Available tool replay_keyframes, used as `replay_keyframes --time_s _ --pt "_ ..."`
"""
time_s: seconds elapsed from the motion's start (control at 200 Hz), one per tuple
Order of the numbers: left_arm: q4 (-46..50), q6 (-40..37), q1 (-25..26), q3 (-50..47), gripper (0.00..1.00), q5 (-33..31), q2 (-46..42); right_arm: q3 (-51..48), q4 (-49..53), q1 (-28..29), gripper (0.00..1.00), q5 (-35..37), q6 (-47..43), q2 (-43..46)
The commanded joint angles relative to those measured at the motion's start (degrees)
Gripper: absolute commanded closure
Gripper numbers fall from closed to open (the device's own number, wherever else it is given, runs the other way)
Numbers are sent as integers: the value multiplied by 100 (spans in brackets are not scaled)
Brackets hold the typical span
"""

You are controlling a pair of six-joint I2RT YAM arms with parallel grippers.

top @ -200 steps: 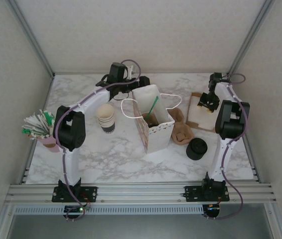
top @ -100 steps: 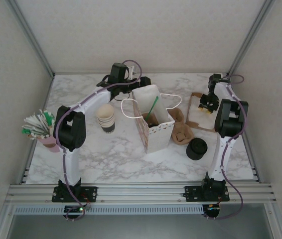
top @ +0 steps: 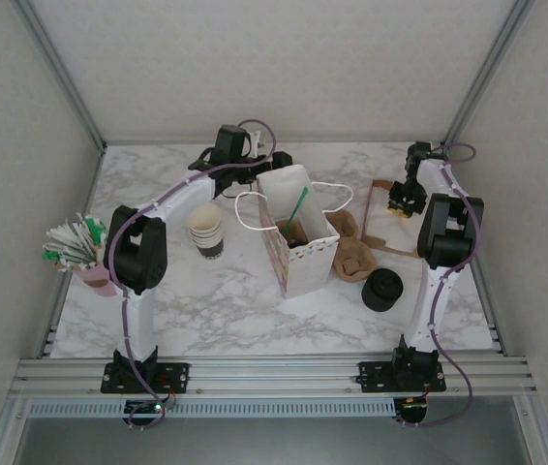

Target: Pack the takeout coffee

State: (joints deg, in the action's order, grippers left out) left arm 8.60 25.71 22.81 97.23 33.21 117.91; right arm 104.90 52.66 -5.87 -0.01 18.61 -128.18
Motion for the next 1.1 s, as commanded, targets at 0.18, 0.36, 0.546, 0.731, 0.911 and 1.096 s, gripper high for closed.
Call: replay_keyframes --time_s 0.18,0.36,0.546,0.731,0.911,1.096 --pt "-130 62 40 -159 0 -104 -319 -182 81 -17 79 -52 -5 513" --pt "-217 95 42 -302 0 -113 -404 -286 -4 -11 84 -164 1 560" --pt "-220 93 40 -372 0 -135 -483 -351 -29 -11 86 -149 8 598" --pt "-307 91 40 -537 0 -293 -727 -467 -60 -3 91 -79 48 851" --pt "-809 214 21 -1026 0 -657 -1196 -874 -327 -1 98 5 199 1372" --pt "-1082 298 4 -1425 0 -979 -1682 -1178 -561 77 100 110 275 1873"
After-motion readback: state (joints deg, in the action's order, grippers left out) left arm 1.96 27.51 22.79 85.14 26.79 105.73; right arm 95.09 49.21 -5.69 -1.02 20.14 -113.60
